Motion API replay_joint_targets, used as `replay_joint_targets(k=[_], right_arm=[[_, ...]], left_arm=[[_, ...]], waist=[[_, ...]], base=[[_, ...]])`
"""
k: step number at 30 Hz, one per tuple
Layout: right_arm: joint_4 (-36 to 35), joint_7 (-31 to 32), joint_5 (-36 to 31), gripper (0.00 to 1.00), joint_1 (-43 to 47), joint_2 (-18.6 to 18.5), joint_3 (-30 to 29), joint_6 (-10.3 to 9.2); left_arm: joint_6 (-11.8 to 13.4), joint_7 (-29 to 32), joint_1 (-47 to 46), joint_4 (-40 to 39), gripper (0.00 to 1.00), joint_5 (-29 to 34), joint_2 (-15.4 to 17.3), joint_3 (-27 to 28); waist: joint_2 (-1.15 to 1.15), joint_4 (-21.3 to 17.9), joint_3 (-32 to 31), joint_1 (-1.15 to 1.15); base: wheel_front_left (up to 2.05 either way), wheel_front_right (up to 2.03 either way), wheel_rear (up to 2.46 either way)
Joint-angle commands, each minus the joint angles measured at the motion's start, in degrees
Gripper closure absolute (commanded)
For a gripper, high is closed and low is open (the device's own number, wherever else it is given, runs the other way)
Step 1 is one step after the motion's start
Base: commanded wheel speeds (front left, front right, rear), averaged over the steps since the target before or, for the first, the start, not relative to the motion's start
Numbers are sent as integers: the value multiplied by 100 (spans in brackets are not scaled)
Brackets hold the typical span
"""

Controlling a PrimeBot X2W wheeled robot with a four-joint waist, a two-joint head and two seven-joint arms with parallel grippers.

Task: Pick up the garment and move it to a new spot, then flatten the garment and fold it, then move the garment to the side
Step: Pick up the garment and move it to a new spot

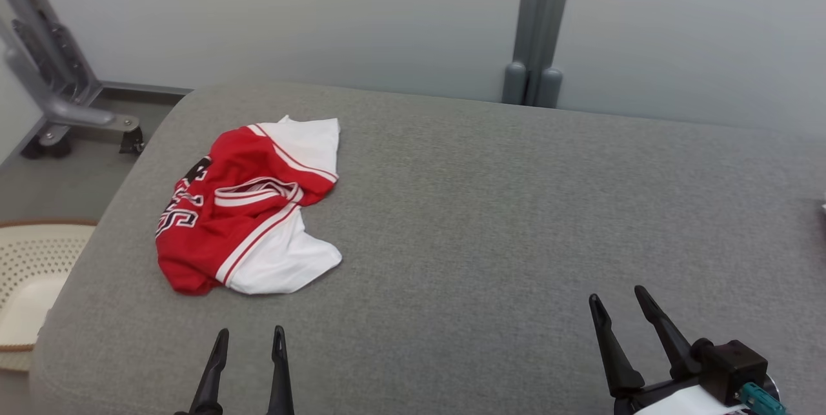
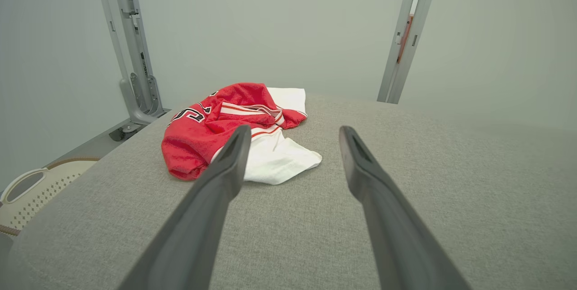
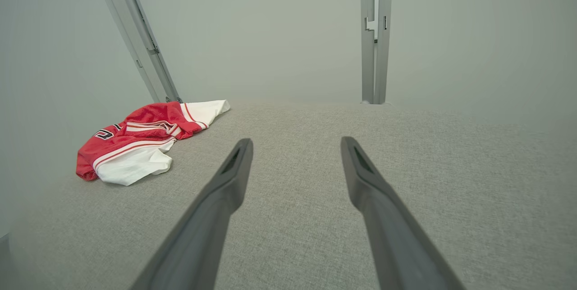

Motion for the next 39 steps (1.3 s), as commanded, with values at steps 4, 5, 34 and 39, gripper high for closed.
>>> replay_joint_targets(k=[4,5,34,39], right_arm=[[31,-16,-8,0,-87,29,-1,0],[37,-16,-10,0,-97,33,19,0],[24,-16,-115,0,-254,-257,194,0],[-42,-16,-159,0,-613,-643,301,0]], left_arm=[[-4,-2,-117,-20,0,48,11,3],[4,-2,-118,-21,0,47,11,21],[-221,-2,-1032,34,0,404,10,217],[-534,-1,-2476,420,0,519,138,438]], waist=[[0,700,41,0],[0,747,39,0],[0,722,602,0],[0,566,1314,0]], base=[[0,0,0],[0,0,0],[0,0,0],[0,0,0]])
